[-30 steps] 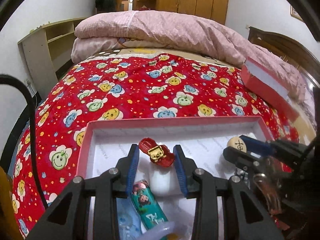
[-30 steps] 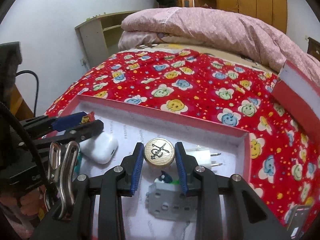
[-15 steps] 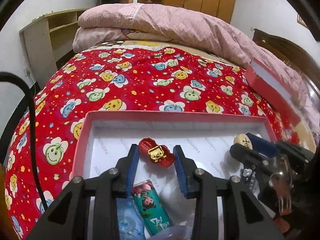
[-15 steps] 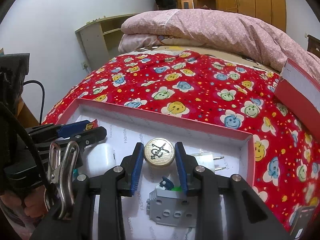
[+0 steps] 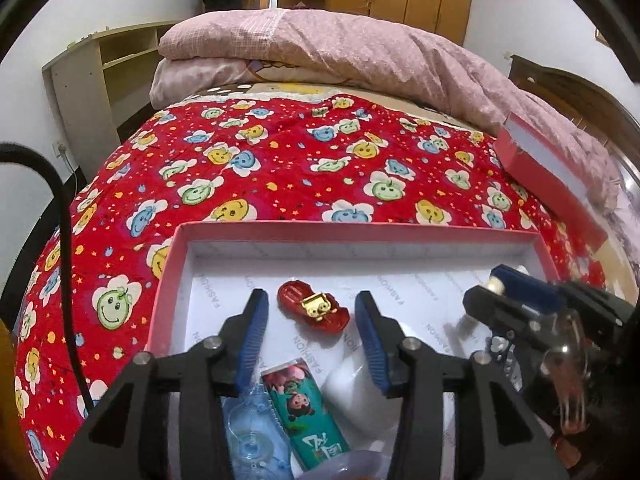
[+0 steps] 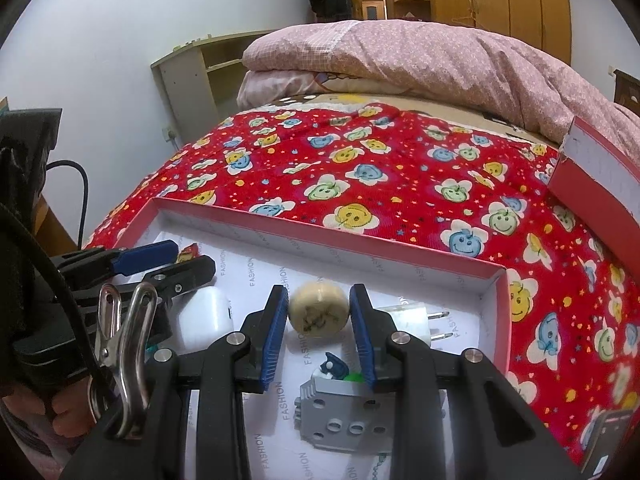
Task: Organize rigid objects
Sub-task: 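Open right tool to drop disc in box while left tool releases trinket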
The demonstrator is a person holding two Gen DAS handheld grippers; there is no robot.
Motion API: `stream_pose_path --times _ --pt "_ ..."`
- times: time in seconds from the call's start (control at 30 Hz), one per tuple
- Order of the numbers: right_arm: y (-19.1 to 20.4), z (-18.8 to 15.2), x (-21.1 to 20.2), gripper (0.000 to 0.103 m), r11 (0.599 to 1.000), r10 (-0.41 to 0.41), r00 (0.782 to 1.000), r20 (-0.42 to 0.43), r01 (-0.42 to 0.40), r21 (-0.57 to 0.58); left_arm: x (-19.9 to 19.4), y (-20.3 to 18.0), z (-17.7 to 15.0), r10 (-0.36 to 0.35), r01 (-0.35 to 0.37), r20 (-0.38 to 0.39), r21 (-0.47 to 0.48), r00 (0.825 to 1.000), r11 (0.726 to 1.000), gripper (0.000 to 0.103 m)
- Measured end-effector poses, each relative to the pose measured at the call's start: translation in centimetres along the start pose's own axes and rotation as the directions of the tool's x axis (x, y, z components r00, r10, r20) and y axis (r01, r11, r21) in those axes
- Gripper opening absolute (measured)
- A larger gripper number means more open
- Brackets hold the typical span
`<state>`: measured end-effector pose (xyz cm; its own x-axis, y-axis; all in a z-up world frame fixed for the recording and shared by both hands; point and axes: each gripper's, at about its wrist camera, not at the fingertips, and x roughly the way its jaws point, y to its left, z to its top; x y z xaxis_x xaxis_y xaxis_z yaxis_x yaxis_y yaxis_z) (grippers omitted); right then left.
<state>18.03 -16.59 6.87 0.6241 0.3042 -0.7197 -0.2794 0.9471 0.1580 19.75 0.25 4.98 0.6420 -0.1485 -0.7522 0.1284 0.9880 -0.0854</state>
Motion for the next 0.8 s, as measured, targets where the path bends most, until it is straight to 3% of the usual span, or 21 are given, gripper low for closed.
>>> stream_pose_path --times 0.17,0.4,0.53,0.8 --pt "0.3 0.0 -0.1 0.04 1.0 -0.006 1.0 0.004 0.006 -0.017 0.0 -0.1 0.0 0.01 -0.01 0.004 0.001 1.0 1.0 0.054" --pt "-0.3 0.1 -0.1 0.041 1.0 0.017 1.0 0.011 -0.017 0.022 -0.6 0.1 0.0 0.02 -0.02 0.027 -0.011 0.999 1.0 0.056" --pt "-0.7 0.0 -0.7 0.054 0.998 0.031 0.999 0.021 -0.032 0.047 -1.9 -0.1 -0.2 0.037 -0.038 0.041 0.009 0.998 0.999 0.059" --pt "0.4 -0.8 -3.0 0.055 0.999 0.025 0.999 0.035 -0.026 0.03 -5.5 0.3 -1.2 0.039 -0.039 0.07 -0.004 0.997 0.999 0.059"
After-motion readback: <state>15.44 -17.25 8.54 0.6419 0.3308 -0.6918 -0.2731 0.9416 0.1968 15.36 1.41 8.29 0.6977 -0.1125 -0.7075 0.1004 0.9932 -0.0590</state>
